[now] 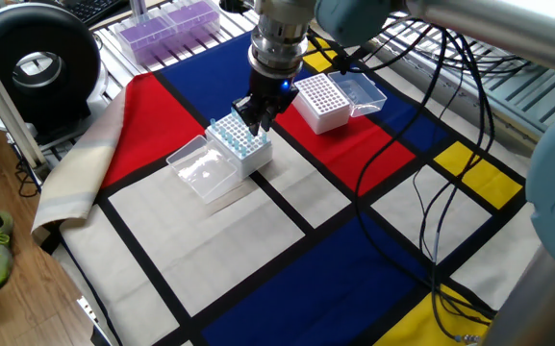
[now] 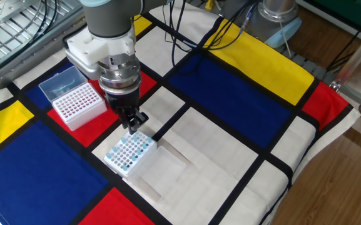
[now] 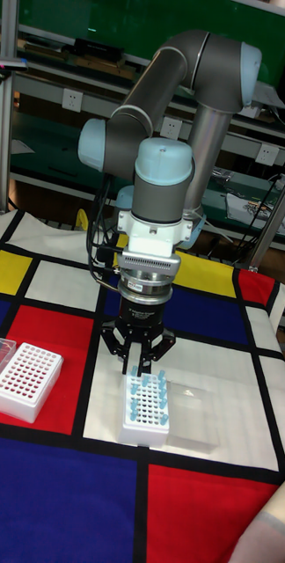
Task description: Transfer all medium pipette tips from one holder to another
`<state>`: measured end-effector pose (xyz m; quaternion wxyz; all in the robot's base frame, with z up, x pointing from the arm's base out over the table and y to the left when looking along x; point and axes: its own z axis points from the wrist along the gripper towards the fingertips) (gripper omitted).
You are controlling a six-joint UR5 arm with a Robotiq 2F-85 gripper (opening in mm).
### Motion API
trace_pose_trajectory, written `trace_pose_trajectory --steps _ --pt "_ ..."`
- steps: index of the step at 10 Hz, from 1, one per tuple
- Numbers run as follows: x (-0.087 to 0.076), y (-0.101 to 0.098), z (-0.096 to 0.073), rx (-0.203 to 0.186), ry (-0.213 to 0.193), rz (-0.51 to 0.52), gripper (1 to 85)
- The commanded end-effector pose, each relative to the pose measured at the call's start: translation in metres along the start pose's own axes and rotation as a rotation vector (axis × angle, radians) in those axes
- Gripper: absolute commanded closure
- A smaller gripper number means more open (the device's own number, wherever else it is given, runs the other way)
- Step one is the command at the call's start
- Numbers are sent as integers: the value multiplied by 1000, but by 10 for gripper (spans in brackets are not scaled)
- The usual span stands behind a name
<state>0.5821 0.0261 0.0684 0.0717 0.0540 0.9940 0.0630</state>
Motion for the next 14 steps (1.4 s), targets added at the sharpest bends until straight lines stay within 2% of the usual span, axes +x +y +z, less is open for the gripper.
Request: trace_pose_trajectory --steps 1,6,14 --pt "-1 4 0 -12 -9 18 567" --pt "3 7 4 -12 -27 28 567" --pt "16 4 0 -17 -24 34 587"
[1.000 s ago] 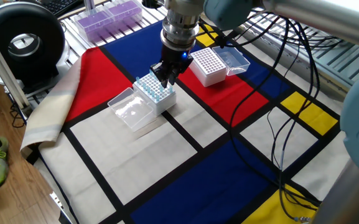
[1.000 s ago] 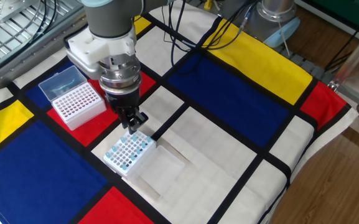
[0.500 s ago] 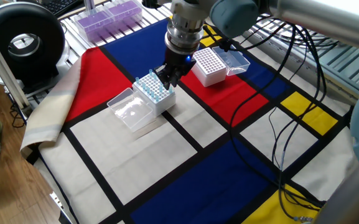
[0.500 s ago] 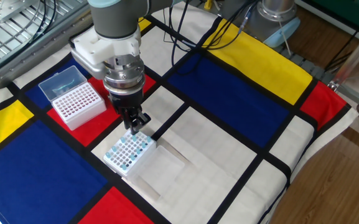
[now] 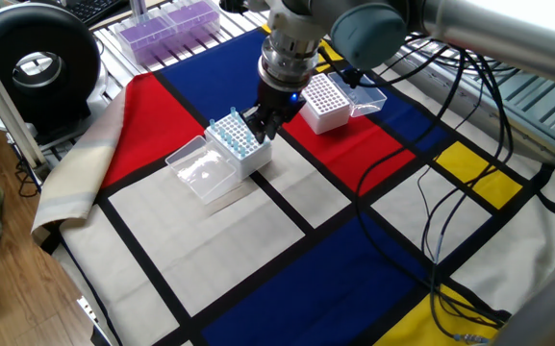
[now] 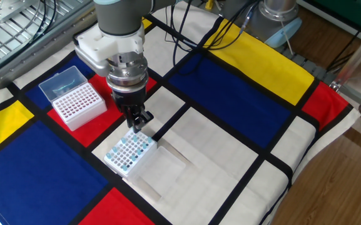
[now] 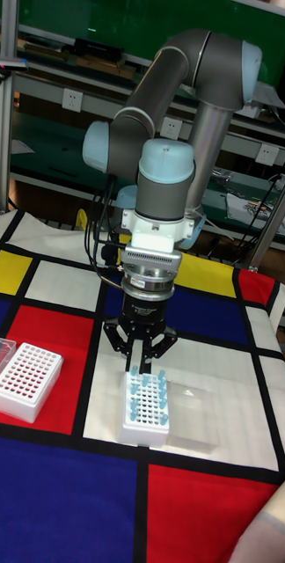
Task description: Transfer all medium pipette tips from one holder to another
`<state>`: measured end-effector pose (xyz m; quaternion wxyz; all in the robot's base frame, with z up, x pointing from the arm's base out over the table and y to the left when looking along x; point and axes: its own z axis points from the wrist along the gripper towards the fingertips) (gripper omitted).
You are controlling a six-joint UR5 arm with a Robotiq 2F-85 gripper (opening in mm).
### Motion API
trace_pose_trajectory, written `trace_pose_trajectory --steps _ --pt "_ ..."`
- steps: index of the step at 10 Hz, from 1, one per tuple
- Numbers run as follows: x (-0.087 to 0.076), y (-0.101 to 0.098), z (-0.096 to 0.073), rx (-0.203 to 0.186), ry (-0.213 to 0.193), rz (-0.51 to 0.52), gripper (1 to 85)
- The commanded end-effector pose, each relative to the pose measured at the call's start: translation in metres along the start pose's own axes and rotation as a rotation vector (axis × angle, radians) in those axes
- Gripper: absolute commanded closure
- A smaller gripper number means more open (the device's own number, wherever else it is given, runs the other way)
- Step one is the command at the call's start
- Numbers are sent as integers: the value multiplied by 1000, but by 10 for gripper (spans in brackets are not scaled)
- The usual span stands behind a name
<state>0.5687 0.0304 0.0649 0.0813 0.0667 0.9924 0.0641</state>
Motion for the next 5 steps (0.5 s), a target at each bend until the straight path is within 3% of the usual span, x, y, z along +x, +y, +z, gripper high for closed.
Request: trace_pose_trajectory --steps 1,5 --pt "3 1 -1 -17 -4 10 587" --pt "1 2 -1 -17 -7 10 597"
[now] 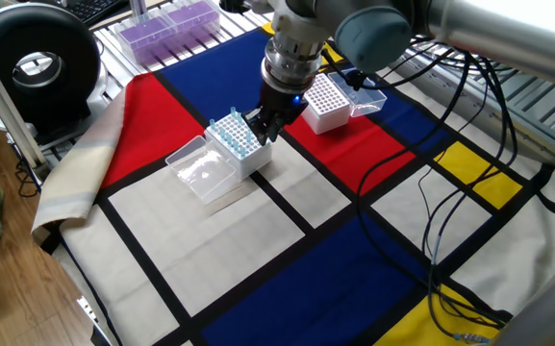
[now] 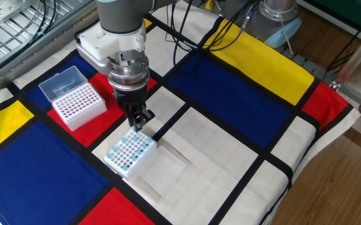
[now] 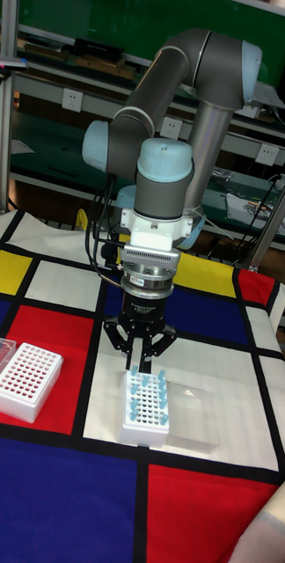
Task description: Transfer all medium pipette tips from one holder to another
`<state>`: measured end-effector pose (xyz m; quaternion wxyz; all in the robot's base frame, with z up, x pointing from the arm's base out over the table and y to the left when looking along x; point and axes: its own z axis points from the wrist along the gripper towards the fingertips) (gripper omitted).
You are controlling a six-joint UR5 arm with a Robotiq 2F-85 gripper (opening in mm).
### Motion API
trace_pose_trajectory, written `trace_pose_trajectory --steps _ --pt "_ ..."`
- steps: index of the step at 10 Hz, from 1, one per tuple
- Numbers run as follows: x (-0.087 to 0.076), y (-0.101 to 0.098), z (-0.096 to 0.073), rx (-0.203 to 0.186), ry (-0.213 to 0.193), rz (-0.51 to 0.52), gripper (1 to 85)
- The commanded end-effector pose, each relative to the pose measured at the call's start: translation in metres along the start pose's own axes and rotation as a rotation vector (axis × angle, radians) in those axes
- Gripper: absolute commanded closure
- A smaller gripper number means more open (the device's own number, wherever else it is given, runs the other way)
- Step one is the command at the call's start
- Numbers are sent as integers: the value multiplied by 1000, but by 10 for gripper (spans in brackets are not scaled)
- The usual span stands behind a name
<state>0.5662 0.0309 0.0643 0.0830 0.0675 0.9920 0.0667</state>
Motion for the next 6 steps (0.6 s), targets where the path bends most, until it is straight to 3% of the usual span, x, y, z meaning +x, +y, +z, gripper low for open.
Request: trace_pose_trajectory --steps 1,6 --pt "-3 1 -1 -7 -6 10 617" --pt "-6 -3 -2 17 -8 24 707"
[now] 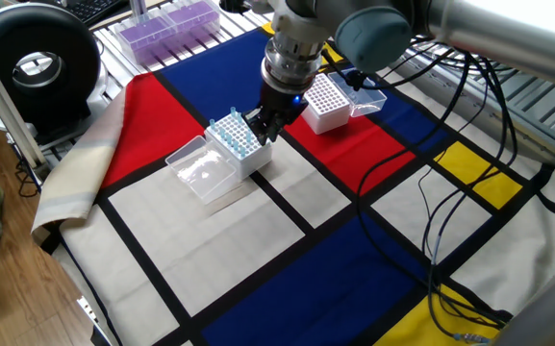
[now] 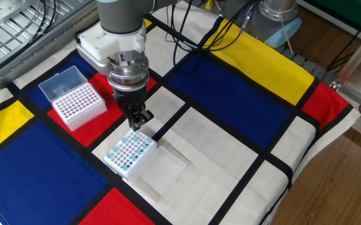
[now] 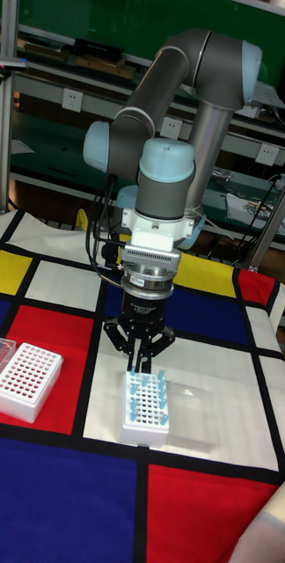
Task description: Transfer all medium pipette tips from one holder to another
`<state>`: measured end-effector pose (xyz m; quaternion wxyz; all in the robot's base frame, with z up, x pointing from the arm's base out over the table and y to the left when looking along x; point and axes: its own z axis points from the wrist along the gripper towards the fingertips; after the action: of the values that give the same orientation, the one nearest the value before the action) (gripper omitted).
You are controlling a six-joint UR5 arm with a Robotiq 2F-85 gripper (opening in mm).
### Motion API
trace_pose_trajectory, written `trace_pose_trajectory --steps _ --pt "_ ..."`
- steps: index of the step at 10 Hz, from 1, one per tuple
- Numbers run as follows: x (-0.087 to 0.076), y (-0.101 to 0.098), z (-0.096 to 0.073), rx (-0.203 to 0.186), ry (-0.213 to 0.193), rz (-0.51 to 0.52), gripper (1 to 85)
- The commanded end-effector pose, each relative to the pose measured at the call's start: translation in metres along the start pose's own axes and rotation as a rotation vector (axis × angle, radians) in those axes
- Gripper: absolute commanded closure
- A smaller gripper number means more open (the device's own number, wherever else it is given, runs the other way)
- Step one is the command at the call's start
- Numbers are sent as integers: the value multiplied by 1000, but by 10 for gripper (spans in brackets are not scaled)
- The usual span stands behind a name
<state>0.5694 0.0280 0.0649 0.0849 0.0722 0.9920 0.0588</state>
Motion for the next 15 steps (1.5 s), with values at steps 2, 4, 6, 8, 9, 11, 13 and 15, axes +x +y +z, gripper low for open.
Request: trace_pose_trajectory --steps 2,4,6,8,9,11,13,15 --pt "-3 -2 -2 10 0 32 767" --pt "-4 -2 -5 19 8 46 797" --pt "-3 -2 -9 31 21 66 837" --pt "-2 -1 -13 39 33 78 847" --pt "-3 -1 -14 41 34 84 847" --pt "-3 -1 -19 52 42 83 847" --pt "-1 -1 -26 52 50 83 847" --pt "-1 3 -40 48 63 86 847"
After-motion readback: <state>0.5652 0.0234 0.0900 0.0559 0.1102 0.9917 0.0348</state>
